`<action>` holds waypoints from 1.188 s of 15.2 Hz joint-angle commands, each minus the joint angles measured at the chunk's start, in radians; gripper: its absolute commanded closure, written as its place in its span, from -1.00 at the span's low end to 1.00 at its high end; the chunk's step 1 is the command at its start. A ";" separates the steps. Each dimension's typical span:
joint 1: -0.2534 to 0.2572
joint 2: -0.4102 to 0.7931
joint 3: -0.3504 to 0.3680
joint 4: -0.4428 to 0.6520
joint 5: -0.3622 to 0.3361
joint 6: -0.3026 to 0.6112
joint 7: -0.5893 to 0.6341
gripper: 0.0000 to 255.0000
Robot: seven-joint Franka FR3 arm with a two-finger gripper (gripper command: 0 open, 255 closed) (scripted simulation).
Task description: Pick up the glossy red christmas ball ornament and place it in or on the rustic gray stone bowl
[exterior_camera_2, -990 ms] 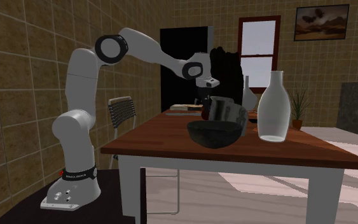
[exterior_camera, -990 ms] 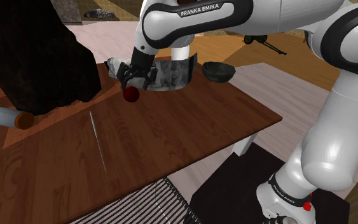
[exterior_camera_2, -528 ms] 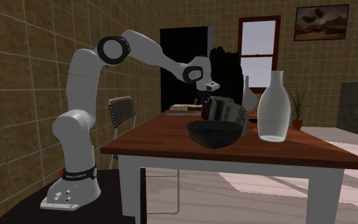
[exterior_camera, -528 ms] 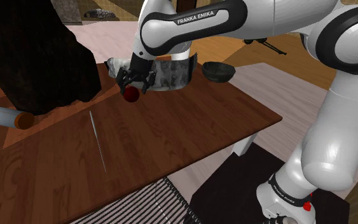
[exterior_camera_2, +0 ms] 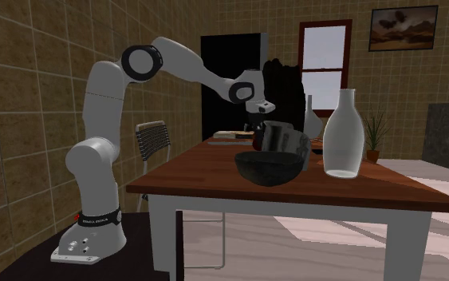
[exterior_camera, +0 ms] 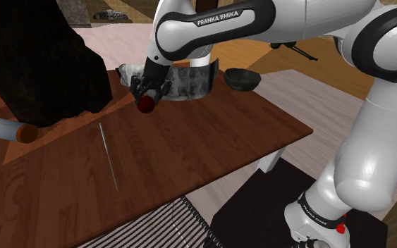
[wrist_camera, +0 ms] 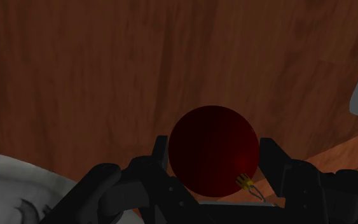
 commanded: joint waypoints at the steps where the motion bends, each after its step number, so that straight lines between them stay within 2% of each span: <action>1: -0.001 0.003 -0.001 -0.008 -0.001 -0.002 0.000 1.00; 5: -0.001 0.006 -0.002 0.000 -0.002 -0.006 0.000 1.00; 18: -0.002 -0.018 -0.003 0.142 -0.012 -0.170 0.029 1.00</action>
